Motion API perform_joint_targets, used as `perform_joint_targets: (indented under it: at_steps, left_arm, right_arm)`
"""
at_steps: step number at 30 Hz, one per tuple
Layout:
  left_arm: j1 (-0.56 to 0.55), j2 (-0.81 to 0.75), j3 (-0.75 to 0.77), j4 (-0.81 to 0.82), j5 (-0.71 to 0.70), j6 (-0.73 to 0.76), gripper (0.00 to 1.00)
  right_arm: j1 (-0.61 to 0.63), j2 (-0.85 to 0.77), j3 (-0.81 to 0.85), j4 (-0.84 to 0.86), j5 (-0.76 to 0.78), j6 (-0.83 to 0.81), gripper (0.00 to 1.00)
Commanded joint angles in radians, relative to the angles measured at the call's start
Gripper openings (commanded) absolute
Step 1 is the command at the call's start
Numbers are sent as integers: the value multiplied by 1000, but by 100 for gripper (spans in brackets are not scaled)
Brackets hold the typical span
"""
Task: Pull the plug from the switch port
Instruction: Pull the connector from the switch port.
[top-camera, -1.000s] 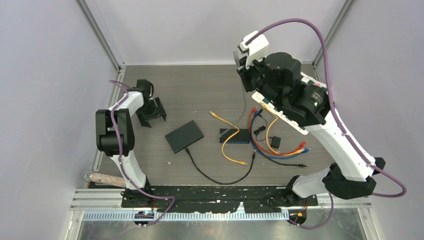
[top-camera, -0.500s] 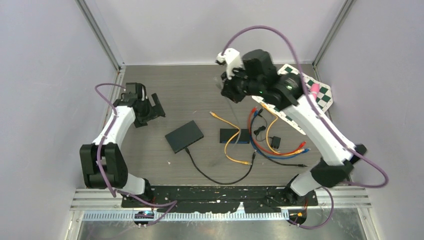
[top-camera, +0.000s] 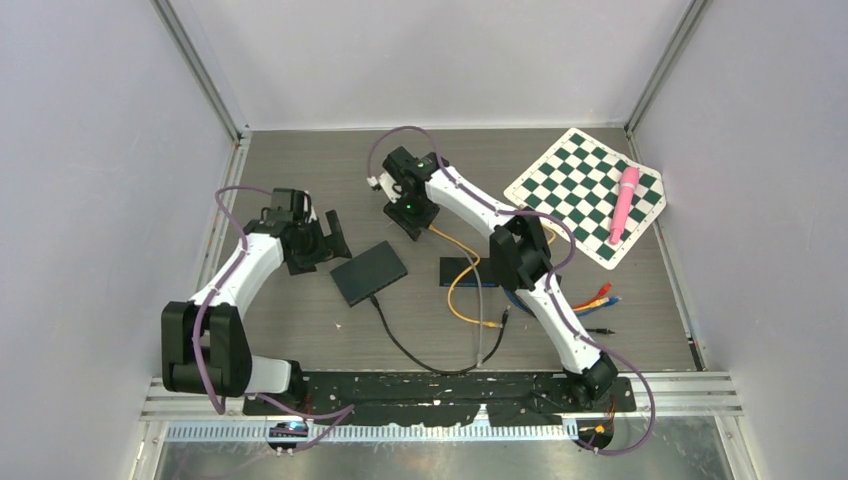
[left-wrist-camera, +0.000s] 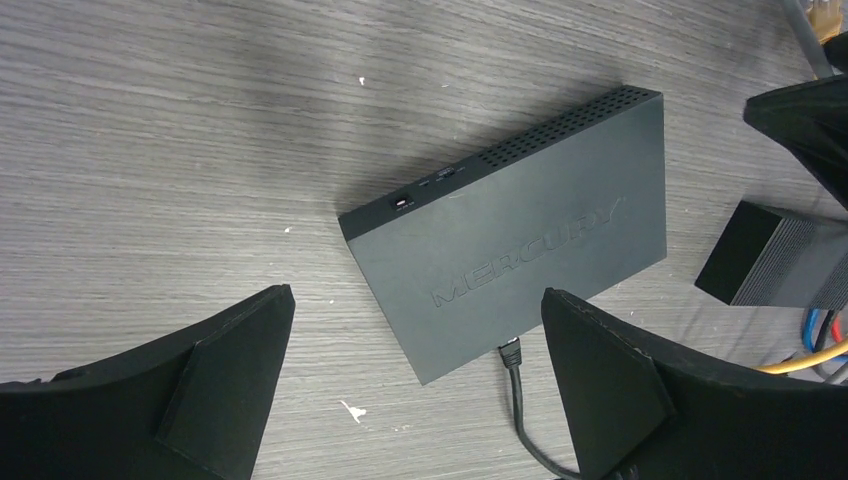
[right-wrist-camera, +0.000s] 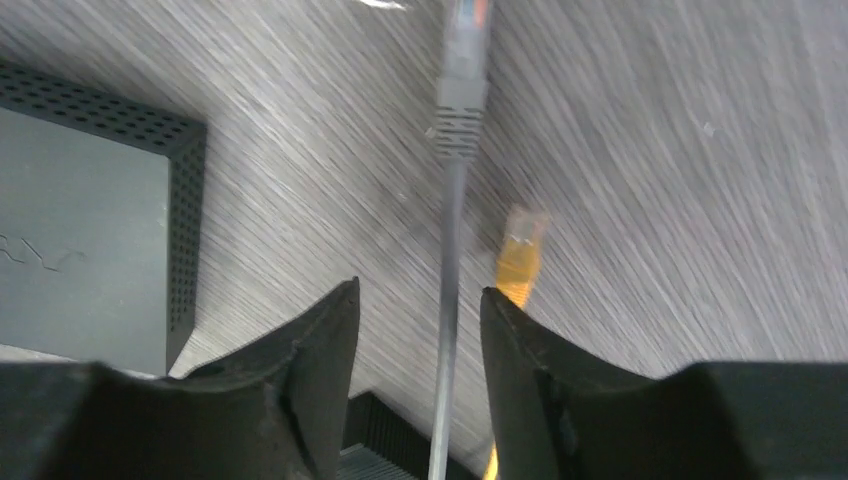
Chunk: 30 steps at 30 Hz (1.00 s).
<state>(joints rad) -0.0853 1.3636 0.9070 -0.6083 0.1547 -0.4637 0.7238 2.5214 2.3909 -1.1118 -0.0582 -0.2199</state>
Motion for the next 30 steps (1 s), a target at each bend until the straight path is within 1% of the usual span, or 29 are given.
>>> perform_joint_targets:
  at_steps: [1,2,4,5,8,9,10,11,12,13,14,15,16,17,18,19,20,24,27,30]
  left_arm:
    - [-4,-26,-7,70,11,-13,100]
    - [-4,-19,-3,74,13,-19,100]
    - [-4,-5,8,77,23,-22,99]
    - [-5,1,15,77,26,-24,100]
    - [-7,14,22,84,31,-23,100]
    - [-9,15,23,85,35,-24,100]
    - [-9,18,19,88,36,-24,100]
    - [-11,17,14,91,35,-28,100]
    - [-11,13,4,98,35,-33,99]
    - [-11,7,-7,112,37,-39,99]
    - [-13,4,-18,123,41,-46,99]
    - [-14,1,-27,130,45,-53,98]
    - [-15,-1,-34,138,50,-58,97]
    - [-19,-3,-38,141,54,-59,96]
    - [-30,-4,-41,142,53,-57,96]
    - [-39,-7,-43,143,51,-55,95]
    - [-51,-11,-45,141,43,-56,95]
    - [-97,-32,-82,149,-19,-102,94]
    - [-101,-68,-146,207,-9,-147,93]
    - [-100,-86,-183,238,-7,-157,90]
  right_arm:
    - [-12,-181,-17,37,92,46,57]
    - [-15,-243,-85,60,87,66,59]
    - [-21,-346,-188,156,32,128,61]
    - [-22,-419,-226,182,-18,168,61]
    - [-24,-557,-414,324,-138,265,63]
    - [-23,-615,-452,353,-186,331,63]
    - [-23,-642,-539,421,-242,368,62]
    - [-22,-687,-584,463,-277,440,62]
    - [-23,-704,-678,535,-336,479,60]
    - [-22,-732,-728,574,-358,564,57]
    - [-21,-741,-823,663,-410,652,56]
    - [-20,-759,-877,715,-435,693,55]
    - [-20,-766,-983,830,-475,780,54]
    - [-18,-771,-1032,887,-492,821,54]
    - [-12,-770,-1115,983,-519,889,53]
    - [-8,-760,-1163,1017,-530,911,52]
    - [5,-752,-1178,1054,-543,935,52]
    - [57,-680,-1192,1079,-543,947,51]
    - [79,-644,-1189,1103,-530,979,51]
    - [90,-589,-1183,1134,-533,1028,51]
